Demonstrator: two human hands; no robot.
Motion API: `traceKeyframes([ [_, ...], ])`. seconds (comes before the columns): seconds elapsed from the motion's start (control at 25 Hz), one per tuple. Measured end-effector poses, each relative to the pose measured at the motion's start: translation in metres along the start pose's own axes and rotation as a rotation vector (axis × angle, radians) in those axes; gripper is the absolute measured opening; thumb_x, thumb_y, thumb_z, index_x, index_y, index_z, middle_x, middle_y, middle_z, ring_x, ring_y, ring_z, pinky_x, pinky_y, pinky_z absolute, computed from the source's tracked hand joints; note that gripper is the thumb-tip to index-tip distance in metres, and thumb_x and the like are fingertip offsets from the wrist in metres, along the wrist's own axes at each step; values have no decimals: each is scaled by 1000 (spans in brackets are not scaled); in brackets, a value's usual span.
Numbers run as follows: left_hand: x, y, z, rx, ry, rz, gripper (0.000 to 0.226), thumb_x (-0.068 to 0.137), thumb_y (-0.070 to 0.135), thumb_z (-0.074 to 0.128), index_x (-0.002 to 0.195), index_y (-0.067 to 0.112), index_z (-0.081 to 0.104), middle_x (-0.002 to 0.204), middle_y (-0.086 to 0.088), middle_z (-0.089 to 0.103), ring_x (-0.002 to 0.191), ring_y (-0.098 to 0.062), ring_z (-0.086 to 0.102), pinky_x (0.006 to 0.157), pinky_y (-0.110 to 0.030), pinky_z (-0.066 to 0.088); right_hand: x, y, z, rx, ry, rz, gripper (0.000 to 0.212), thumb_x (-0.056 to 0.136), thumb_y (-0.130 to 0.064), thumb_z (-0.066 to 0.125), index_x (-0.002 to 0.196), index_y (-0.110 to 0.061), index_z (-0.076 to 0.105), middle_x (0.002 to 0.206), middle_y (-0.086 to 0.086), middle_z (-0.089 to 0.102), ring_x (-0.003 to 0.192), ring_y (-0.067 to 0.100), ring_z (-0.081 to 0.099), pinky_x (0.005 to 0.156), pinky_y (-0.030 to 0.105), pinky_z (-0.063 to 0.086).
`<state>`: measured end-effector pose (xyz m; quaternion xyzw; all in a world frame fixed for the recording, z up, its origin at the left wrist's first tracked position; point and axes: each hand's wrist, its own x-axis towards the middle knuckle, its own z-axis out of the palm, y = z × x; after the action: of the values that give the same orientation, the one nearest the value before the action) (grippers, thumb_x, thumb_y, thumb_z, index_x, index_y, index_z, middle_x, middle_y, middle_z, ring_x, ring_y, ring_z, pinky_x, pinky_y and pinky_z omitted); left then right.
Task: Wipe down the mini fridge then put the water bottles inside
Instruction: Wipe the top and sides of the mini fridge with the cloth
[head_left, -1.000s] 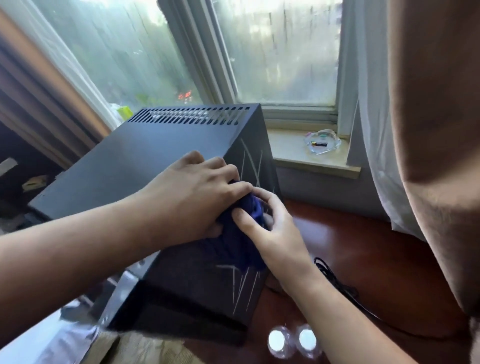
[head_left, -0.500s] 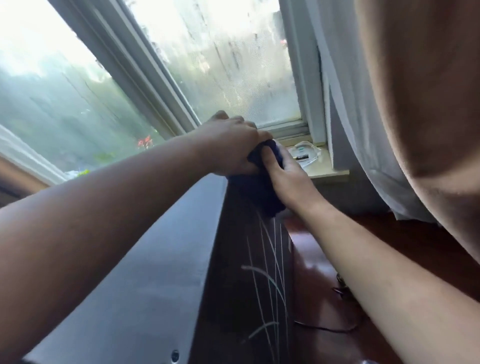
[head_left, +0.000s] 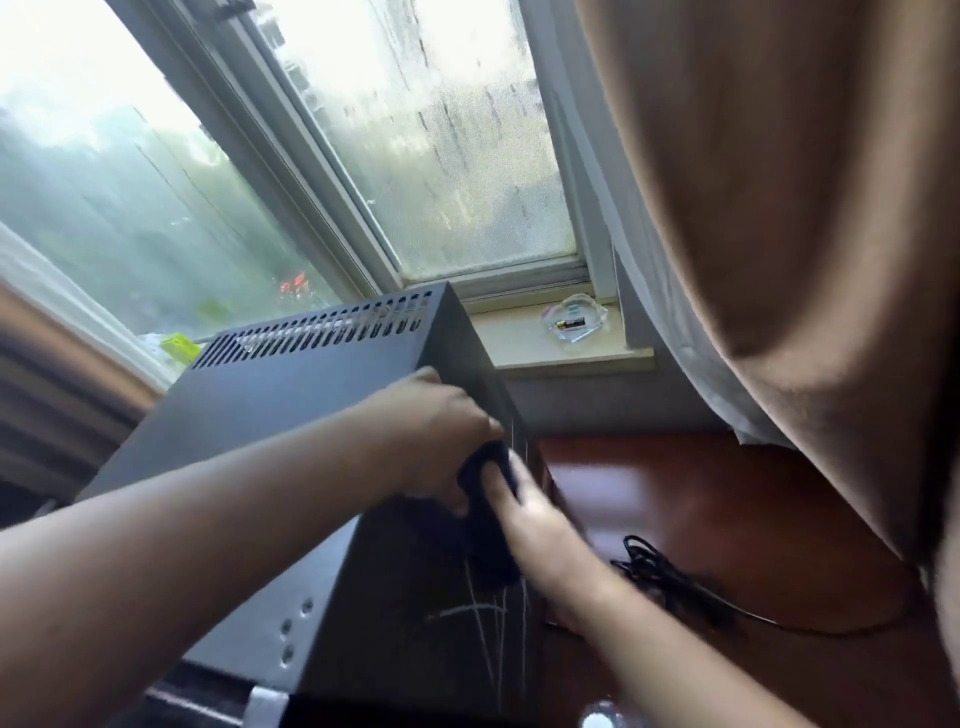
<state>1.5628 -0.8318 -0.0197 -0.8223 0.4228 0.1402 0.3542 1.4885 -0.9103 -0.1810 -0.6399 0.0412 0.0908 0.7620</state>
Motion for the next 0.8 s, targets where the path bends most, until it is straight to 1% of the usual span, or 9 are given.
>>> traceKeyframes([
  [0.04, -8, 14, 3, -6, -41, 8, 64, 74, 62, 77, 127, 32, 61, 121, 10, 70, 117, -19, 64, 98, -39, 39, -18, 7, 4, 0, -48, 38, 38, 98, -66, 44, 135, -64, 40, 137, -23, 62, 123, -11, 56, 99, 8, 41],
  [0.2, -41, 60, 20, 0, -127, -23, 61, 72, 53, 80, 124, 28, 60, 119, 6, 69, 115, -21, 64, 96, -38, 38, -70, 24, 6, -57, -231, 143, 53, 96, -71, 43, 145, -73, 25, 138, -26, 63, 128, 0, 59, 112, 26, 44],
  [0.28, -58, 76, 28, 42, -34, -66, 60, 79, 49, 74, 131, 28, 54, 125, 6, 66, 121, -21, 60, 106, -38, 37, -77, 24, 1, -26, -300, 106, 58, 100, -59, 50, 152, -63, 25, 140, -23, 63, 131, 3, 59, 115, 32, 44],
  [0.36, -74, 93, 33, 39, 82, -177, 59, 85, 41, 66, 140, 27, 51, 137, 4, 62, 131, -22, 57, 117, -40, 32, -75, 20, -2, 40, -331, 50, 57, 104, -35, 58, 156, -42, 36, 142, -17, 63, 132, 1, 57, 118, 35, 43],
  [0.44, -83, 117, 41, -46, 261, -297, 61, 85, 32, 67, 144, 26, 55, 151, -1, 57, 140, -23, 52, 122, -42, 32, -67, 13, -6, 83, -340, 64, 53, 100, -20, 61, 148, -37, 49, 131, -5, 72, 121, 10, 68, 106, 39, 53],
  [0.52, -86, 154, 53, -293, 509, -401, 56, 83, 26, 70, 139, 25, 61, 145, -1, 60, 131, -22, 58, 113, -38, 43, -56, 8, -15, 60, -389, 81, 48, 94, -13, 60, 135, -37, 61, 115, 4, 78, 107, 19, 73, 83, 34, 60],
  [0.56, -86, 177, 63, -465, 639, -455, 50, 87, 26, 68, 136, 24, 60, 134, 3, 62, 120, -20, 61, 105, -33, 48, -51, 7, -19, 68, -404, 79, 48, 92, -6, 58, 132, -31, 65, 114, 6, 78, 107, 22, 74, 80, 32, 59],
  [0.68, -81, 246, 94, -946, 834, -669, 37, 93, 29, 65, 129, 30, 56, 108, 14, 57, 96, -5, 61, 87, -23, 51, -39, 3, -26, 60, -324, 104, 57, 90, 15, 57, 142, -8, 57, 130, 20, 70, 123, 35, 66, 106, 48, 53],
  [0.8, -62, 298, 127, -1236, 767, -808, 39, 89, 39, 71, 125, 38, 55, 113, 20, 55, 109, -3, 61, 92, -19, 49, -30, 0, -25, 50, -279, 135, 58, 92, 12, 59, 145, -11, 54, 132, 19, 70, 121, 35, 67, 104, 53, 54],
])
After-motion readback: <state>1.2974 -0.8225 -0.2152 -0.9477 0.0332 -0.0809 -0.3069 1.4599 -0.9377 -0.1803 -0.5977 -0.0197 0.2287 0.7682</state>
